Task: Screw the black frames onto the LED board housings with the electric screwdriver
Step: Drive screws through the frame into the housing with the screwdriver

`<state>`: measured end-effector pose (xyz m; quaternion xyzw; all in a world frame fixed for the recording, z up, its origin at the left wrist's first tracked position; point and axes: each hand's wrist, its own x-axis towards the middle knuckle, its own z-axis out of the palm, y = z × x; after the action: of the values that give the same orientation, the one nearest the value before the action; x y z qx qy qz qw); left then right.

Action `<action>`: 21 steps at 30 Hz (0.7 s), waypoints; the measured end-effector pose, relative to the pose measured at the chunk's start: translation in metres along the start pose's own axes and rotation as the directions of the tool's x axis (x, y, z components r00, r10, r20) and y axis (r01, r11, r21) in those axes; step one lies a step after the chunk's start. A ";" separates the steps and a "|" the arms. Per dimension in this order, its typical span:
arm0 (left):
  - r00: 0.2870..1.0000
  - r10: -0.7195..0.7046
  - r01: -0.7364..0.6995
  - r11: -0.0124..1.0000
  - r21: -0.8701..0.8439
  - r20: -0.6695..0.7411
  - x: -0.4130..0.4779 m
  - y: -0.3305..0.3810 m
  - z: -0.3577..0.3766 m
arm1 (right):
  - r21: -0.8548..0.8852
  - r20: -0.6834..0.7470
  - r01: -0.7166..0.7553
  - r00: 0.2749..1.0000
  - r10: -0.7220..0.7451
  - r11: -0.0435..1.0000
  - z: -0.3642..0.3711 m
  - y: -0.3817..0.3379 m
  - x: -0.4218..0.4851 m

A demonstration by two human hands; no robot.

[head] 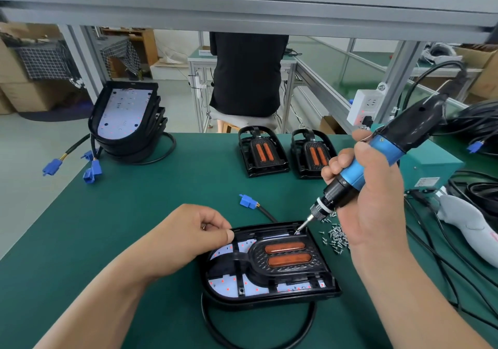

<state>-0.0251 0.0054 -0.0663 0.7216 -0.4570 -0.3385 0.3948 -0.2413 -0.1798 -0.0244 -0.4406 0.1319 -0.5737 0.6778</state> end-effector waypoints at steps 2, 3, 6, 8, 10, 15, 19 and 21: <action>1.000 0.007 -0.007 1.000 0.004 0.002 0.000 0.000 0.001 | -0.022 0.024 0.018 1.000 -0.017 1.000 0.002 0.001 -0.001; 1.000 0.013 -0.013 1.000 0.008 0.004 0.000 -0.001 0.001 | -0.033 0.037 0.025 0.999 -0.024 0.999 0.003 0.001 -0.002; 0.999 0.032 -0.032 0.999 0.023 0.005 0.000 -0.002 0.002 | -0.050 0.086 0.033 0.996 -0.028 0.998 0.004 0.002 -0.005; 0.999 0.043 -0.043 0.998 0.053 0.001 0.001 -0.003 0.003 | -0.053 0.122 0.030 0.992 -0.023 0.998 0.006 0.002 -0.006; 0.999 0.052 -0.051 0.995 0.091 -0.009 0.002 -0.005 0.004 | -0.071 0.139 0.032 0.990 -0.022 0.997 0.008 0.002 -0.007; 0.996 0.066 -0.059 0.991 0.122 -0.056 0.002 -0.012 0.010 | -0.094 0.155 0.014 0.988 0.001 0.995 0.013 0.001 -0.010; 0.989 0.116 -0.100 0.982 0.162 -0.090 -0.001 -0.015 0.015 | -0.121 0.171 -0.003 0.985 0.024 0.993 0.019 0.001 -0.010; 0.986 0.131 -0.113 0.978 0.175 -0.098 -0.002 -0.015 0.016 | -0.137 0.185 -0.011 0.982 0.036 0.990 0.023 0.001 -0.010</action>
<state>-0.0336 0.0076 -0.0869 0.7405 -0.5053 -0.2336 0.3765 -0.2275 -0.1609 -0.0151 -0.5360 0.1118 -0.5113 0.6624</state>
